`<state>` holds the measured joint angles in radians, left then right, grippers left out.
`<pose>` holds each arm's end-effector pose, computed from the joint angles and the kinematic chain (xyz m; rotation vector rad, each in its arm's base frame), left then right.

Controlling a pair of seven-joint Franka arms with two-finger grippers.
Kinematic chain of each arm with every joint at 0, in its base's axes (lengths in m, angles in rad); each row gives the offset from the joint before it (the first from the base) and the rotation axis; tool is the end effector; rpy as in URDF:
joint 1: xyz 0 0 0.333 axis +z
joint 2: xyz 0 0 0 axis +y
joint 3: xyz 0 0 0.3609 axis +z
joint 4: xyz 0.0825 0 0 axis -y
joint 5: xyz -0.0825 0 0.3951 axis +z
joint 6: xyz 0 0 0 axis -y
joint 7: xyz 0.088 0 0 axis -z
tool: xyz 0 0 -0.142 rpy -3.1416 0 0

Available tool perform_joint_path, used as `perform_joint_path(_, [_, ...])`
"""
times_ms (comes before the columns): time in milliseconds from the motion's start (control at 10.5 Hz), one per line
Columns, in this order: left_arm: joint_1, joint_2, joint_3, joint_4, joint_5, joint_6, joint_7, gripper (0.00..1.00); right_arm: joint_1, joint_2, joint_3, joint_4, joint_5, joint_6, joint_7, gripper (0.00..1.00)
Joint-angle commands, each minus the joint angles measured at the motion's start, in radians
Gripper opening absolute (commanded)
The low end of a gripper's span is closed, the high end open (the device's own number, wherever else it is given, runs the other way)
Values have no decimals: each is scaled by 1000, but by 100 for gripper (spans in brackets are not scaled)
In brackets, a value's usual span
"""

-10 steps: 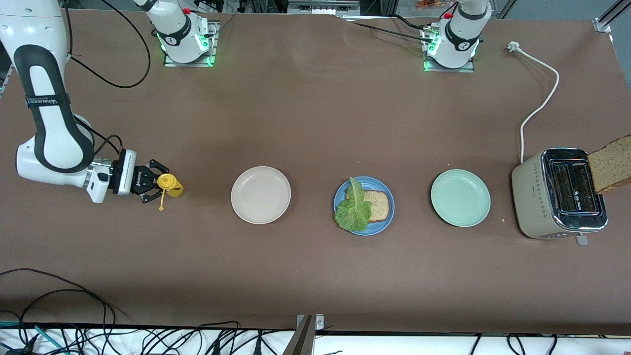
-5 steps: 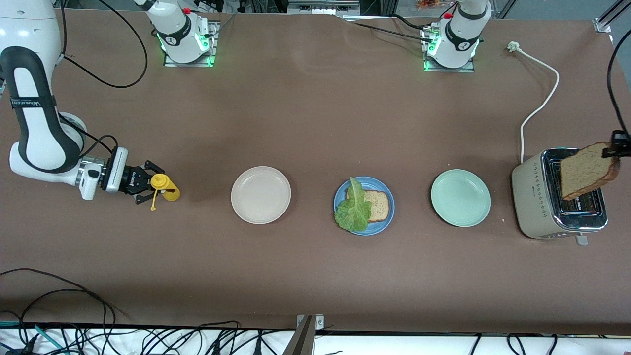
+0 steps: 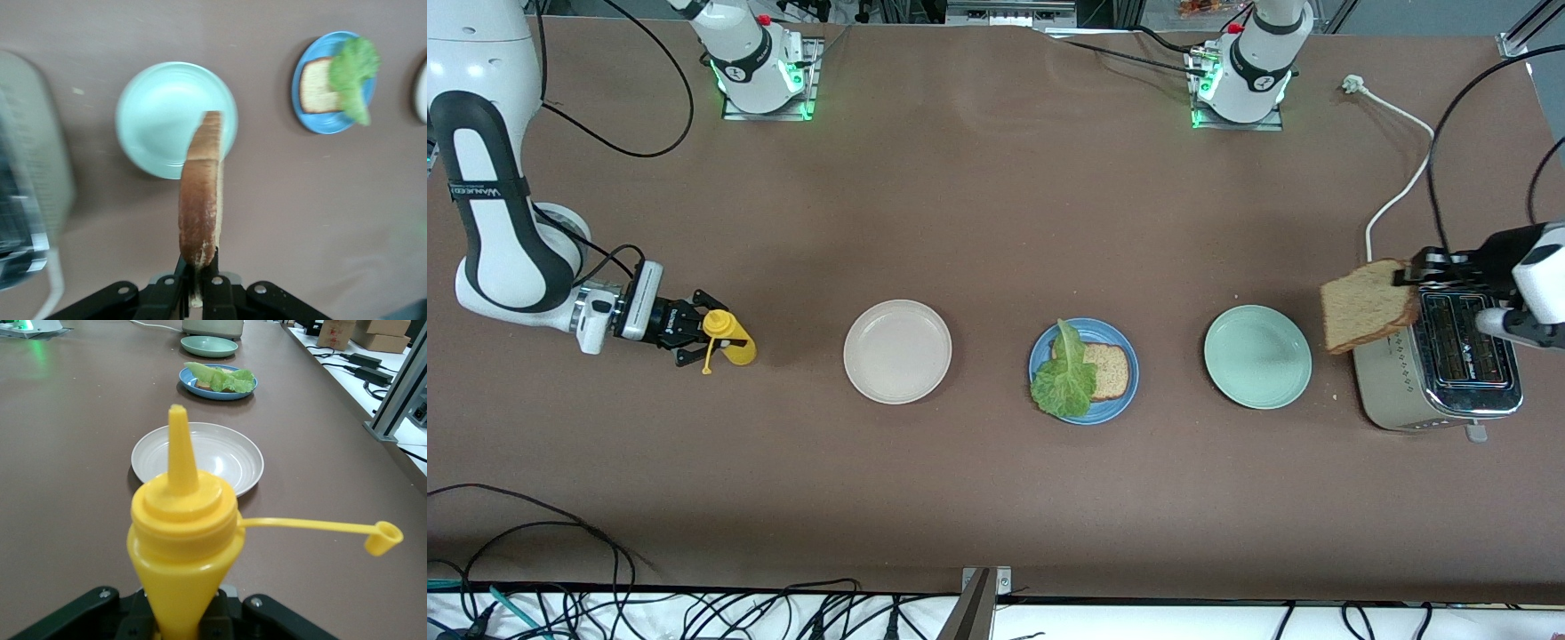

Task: Make sandwich in blue plate with both arms
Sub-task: 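Carry the bread slice with the left gripper toward the blue plate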

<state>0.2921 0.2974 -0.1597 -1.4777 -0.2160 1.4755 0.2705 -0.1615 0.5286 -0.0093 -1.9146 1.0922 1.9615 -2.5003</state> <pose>0.6278 0.0634 0.4998 2.7994 -0.1774 -0.3349 0.6287 -0.0201 0.2204 -1.6230 -1.7095 -0.9533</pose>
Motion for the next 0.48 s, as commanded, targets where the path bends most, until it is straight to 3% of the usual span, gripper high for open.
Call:
perform_joint_path(0, [-60, -6, 3, -117, -182, 101, -129, 0, -36, 8, 3, -21, 29, -56, -74, 0])
perform_joint_path(381, [-183, 51, 5, -216, -458, 250, -223, 0, -67, 20, 2, -21, 29, -121, -115, 0])
